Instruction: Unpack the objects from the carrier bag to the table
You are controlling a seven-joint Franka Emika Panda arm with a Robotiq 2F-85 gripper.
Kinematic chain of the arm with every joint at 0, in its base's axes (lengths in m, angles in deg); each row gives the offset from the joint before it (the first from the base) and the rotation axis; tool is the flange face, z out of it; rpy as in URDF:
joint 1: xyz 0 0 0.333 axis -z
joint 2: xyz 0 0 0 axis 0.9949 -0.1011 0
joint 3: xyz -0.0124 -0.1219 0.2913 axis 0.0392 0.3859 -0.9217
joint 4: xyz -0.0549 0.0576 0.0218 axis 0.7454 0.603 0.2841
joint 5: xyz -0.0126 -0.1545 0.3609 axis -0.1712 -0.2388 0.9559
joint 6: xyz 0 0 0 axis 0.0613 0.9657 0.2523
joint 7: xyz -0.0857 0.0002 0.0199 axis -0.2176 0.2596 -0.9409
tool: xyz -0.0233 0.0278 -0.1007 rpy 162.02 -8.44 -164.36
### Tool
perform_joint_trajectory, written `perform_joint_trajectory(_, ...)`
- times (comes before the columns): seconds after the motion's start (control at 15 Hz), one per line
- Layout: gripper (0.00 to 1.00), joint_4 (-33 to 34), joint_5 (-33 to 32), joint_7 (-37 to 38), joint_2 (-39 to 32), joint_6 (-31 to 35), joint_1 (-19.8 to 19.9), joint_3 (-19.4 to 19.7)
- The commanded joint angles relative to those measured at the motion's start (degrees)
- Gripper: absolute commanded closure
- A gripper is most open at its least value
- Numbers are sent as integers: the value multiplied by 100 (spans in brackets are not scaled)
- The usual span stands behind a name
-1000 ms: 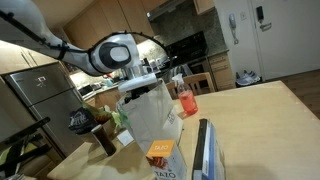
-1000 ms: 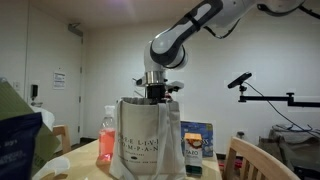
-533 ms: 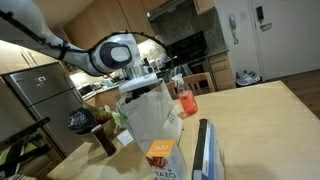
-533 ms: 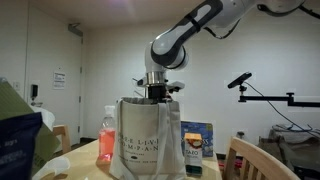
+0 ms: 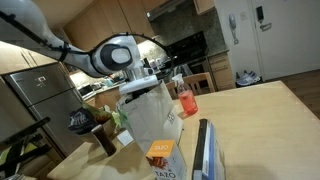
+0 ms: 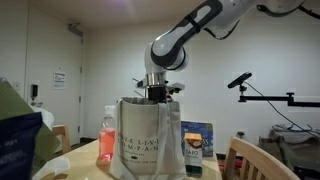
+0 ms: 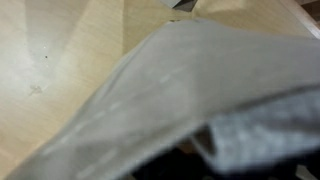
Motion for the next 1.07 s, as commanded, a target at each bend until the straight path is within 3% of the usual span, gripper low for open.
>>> perform_joint_trajectory(0.0, 0, -52, -12, -27, 1, -63, -12, 6)
perform_joint_trajectory(1.0, 0, 58, -13, -48, -186, -88, -1, -3)
